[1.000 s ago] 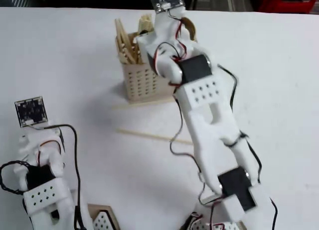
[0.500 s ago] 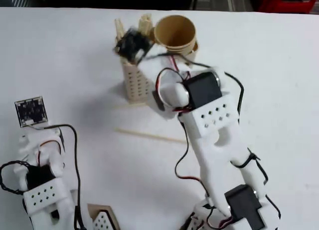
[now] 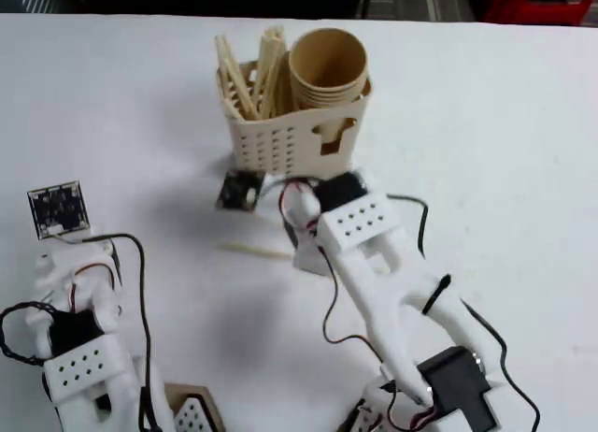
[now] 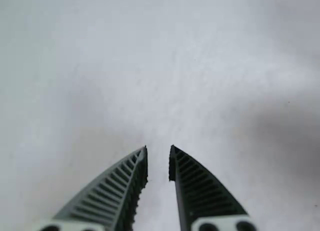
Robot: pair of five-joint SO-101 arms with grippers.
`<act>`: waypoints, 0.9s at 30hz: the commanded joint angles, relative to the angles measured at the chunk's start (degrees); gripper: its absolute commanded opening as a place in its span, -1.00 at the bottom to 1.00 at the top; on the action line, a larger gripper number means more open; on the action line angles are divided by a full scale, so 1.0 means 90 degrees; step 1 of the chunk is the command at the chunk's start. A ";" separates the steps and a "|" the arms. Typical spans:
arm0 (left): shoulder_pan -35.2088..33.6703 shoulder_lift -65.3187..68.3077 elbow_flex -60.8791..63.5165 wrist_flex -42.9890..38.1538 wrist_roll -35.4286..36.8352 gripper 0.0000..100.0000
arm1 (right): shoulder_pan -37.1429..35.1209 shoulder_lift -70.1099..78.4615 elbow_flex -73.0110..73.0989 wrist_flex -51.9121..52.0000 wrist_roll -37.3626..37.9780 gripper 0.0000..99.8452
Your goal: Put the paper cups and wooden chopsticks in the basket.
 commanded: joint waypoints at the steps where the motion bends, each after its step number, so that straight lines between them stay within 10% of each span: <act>1: -0.0005 -0.0112 -0.0313 -0.0156 0.0049 -0.81 | -0.0024 -0.0161 0.0742 -0.1206 0.0479 -0.71; 27: 0.0005 -0.0112 -0.0313 -0.0156 0.0049 -0.81 | -0.0161 0.1968 0.0488 -0.2320 0.0518 -0.96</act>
